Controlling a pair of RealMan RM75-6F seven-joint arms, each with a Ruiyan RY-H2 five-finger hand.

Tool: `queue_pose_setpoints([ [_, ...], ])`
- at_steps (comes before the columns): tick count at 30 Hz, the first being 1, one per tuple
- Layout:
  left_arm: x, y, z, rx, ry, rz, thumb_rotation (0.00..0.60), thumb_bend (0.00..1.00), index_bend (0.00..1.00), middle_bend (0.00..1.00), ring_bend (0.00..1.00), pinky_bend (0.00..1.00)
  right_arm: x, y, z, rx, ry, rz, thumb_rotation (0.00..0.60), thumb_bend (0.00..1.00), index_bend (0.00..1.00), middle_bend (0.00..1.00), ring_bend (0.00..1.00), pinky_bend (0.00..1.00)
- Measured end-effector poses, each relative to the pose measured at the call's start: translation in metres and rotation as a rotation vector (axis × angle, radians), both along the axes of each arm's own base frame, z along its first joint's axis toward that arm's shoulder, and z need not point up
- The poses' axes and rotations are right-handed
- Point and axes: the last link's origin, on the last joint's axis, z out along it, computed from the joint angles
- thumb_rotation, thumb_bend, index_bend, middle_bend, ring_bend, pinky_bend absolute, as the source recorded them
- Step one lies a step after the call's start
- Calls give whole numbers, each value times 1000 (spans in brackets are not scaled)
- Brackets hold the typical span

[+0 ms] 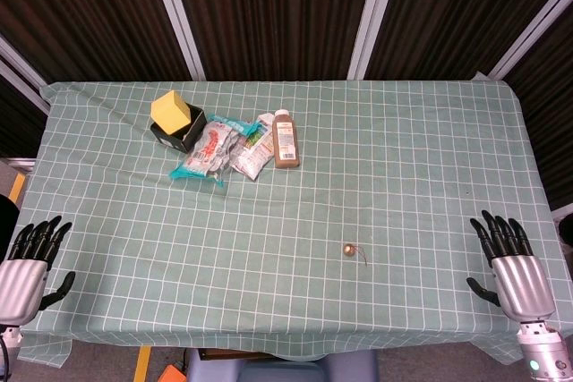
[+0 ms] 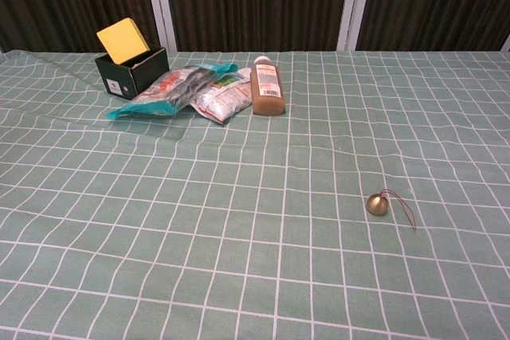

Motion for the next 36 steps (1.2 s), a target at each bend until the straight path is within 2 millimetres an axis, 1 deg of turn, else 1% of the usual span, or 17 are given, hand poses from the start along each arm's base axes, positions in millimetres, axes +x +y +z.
queue_pose_setpoints([
  [4, 0, 0, 0, -6, -8, -1, 600, 382, 0, 0, 0, 58, 3, -1, -5, 31, -8, 19, 600, 262, 0, 0, 0, 0],
  [7, -1, 2, -3, -22, -13, 6, 600, 382, 0, 0, 0, 58, 9, -7, -15, 87, -10, 61, 600, 262, 2, 0, 0, 0],
  [10, 0, 3, -4, -37, -21, 5, 600, 381, 0, 0, 0, 59, 18, -20, -31, 173, -9, 116, 600, 261, 67, 0, 0, 0],
  [12, 1, 3, -4, -43, -23, 3, 600, 380, 0, 0, 0, 59, 27, -33, -46, 242, 0, 157, 600, 261, 155, 0, 0, 0],
  [14, 1, 3, -3, -43, -25, 4, 600, 380, 0, 0, 0, 59, 39, -48, -64, 309, 15, 194, 600, 262, 219, 0, 0, 0],
  [16, 0, 2, -1, -42, -27, 5, 600, 380, 0, 0, 0, 59, 51, -62, -80, 358, 33, 223, 600, 271, 266, 0, 0, 0],
  [20, 0, 1, 4, -29, -40, 6, 600, 381, 0, 0, 0, 59, 84, -95, -121, 436, 75, 273, 600, 311, 364, 0, 0, 0],
  [23, -1, 0, 7, -21, -48, 6, 600, 381, 0, 0, 0, 59, 102, -113, -145, 457, 99, 285, 600, 338, 423, 0, 0, 0],
  [26, -1, -1, 10, -17, -55, 2, 600, 381, 0, 0, 0, 59, 111, -122, -163, 472, 120, 277, 600, 353, 474, 0, 0, 0],
  [29, -2, -1, 12, -13, -58, 5, 600, 382, 0, 0, 0, 59, 112, -127, -172, 473, 128, 264, 600, 381, 517, 0, 0, 0],
  [36, -3, -3, 13, -10, -58, 5, 600, 381, 0, 0, 0, 59, 106, -127, -174, 459, 143, 252, 600, 386, 550, 0, 0, 0],
])
